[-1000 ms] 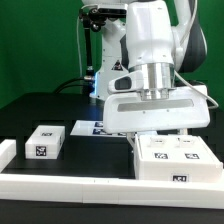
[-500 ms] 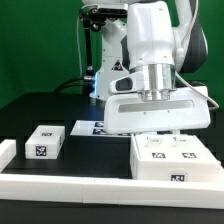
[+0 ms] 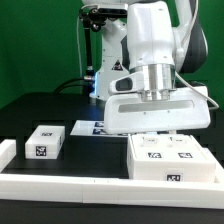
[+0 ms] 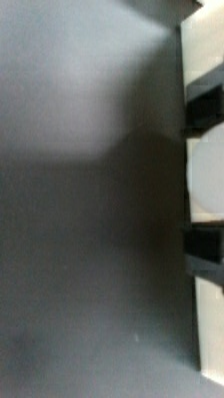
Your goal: Assemble cabinet
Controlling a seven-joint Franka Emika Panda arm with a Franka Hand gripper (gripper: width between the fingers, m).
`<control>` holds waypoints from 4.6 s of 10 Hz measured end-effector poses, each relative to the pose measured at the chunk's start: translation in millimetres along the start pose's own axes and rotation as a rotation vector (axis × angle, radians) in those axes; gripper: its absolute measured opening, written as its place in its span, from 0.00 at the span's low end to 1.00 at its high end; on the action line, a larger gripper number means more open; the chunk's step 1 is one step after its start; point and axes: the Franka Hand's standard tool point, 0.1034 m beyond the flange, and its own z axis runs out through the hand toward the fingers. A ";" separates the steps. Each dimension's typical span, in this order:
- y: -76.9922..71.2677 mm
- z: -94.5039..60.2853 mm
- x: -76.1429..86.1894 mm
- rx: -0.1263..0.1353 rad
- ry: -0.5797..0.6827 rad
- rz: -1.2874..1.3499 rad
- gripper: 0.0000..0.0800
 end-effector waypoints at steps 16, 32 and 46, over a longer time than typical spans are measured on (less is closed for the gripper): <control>-15.2 -107.3 48.5 0.004 -0.460 0.123 0.27; -11.6 -121.1 73.9 0.048 -0.844 0.145 0.27; -17.2 -108.6 82.0 0.055 -1.047 0.204 0.27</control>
Offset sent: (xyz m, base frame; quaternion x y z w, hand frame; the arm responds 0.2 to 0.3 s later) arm 0.0008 -0.0080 0.0479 -0.0265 -0.0874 0.0179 0.9957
